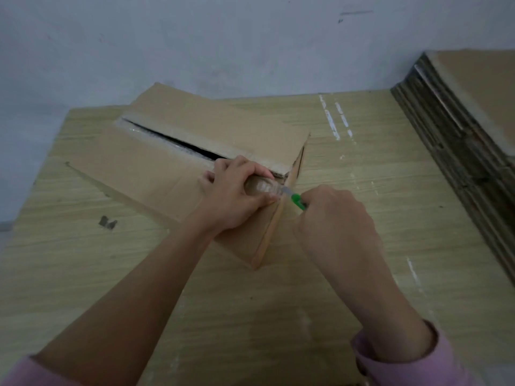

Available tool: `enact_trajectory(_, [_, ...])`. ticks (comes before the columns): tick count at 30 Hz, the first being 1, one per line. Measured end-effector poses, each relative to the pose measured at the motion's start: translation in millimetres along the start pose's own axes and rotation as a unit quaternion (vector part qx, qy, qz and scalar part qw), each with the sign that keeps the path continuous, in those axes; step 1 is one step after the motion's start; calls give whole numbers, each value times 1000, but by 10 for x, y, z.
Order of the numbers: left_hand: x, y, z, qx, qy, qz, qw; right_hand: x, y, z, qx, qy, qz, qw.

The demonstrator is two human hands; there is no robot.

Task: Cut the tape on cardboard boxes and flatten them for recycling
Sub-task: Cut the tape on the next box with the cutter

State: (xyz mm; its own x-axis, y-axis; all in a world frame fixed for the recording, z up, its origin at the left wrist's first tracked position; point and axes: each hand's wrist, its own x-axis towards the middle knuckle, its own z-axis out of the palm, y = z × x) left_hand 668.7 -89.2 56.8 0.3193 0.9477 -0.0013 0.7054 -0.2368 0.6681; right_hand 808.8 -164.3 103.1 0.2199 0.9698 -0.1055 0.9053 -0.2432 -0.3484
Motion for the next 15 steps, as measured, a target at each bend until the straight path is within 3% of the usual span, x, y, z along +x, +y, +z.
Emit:
enact_trajectory(6, [8,-14,10,1,4,6,1000,-21,-8,106,1,3,-20,1000])
enact_trajectory(11, [5,-32,16,-12,5,10,1000,119,41,266,128,11,25,991])
enact_trajectory(15, [-2,-14,25,6,12,13,1000,109,79,174,49,28,-22,998])
